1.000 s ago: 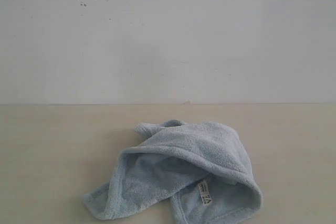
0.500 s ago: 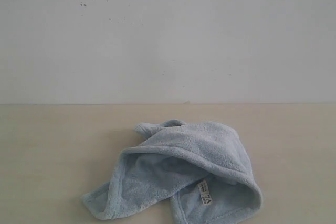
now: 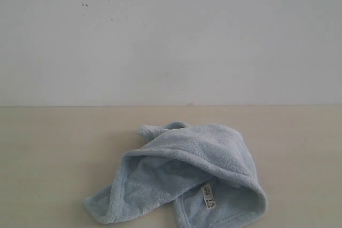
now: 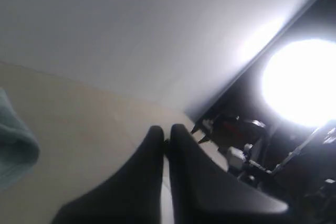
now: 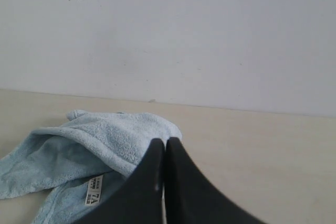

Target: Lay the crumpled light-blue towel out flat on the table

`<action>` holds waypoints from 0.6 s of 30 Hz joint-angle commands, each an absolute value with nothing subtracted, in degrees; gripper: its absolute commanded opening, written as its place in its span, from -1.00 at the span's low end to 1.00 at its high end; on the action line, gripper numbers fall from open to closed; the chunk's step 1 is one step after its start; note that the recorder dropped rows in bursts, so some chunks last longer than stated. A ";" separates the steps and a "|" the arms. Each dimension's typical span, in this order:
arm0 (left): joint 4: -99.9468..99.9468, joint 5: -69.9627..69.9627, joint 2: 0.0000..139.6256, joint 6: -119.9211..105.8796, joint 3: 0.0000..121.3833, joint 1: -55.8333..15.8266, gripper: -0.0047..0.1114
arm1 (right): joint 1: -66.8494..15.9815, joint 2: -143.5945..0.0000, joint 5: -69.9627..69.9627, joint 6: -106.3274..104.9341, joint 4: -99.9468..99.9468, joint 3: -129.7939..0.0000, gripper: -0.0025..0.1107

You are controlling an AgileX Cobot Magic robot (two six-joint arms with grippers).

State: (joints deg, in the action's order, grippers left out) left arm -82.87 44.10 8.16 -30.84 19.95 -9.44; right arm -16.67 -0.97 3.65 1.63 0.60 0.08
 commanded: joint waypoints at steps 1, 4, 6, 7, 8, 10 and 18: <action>-82.59 44.53 16.59 -44.13 20.08 -9.88 -0.81 | -16.58 -0.62 -4.94 4.54 1.20 0.00 -0.96; -81.56 43.39 23.79 -51.38 20.08 -9.88 -0.53 | -16.58 -0.62 -12.96 13.50 1.32 0.00 -0.96; -81.46 40.66 29.29 -54.40 20.08 -9.88 -0.20 | -16.58 -0.62 -17.97 18.86 1.32 0.00 -0.96; -81.46 39.35 32.12 -55.85 20.08 -9.88 -0.07 | -16.58 -0.62 -20.36 21.28 1.32 0.00 -0.96; -81.60 37.78 35.00 -57.29 20.08 -9.88 0.07 | -16.58 -0.62 -21.83 22.78 1.70 0.00 -0.96; -82.19 35.73 40.33 -60.66 20.08 -9.88 0.21 | -16.58 -0.62 -22.88 25.50 4.07 0.00 -0.96; -99.48 36.71 67.49 -88.60 20.08 -9.88 0.16 | -16.58 -0.73 -13.54 36.51 2.53 0.00 -0.96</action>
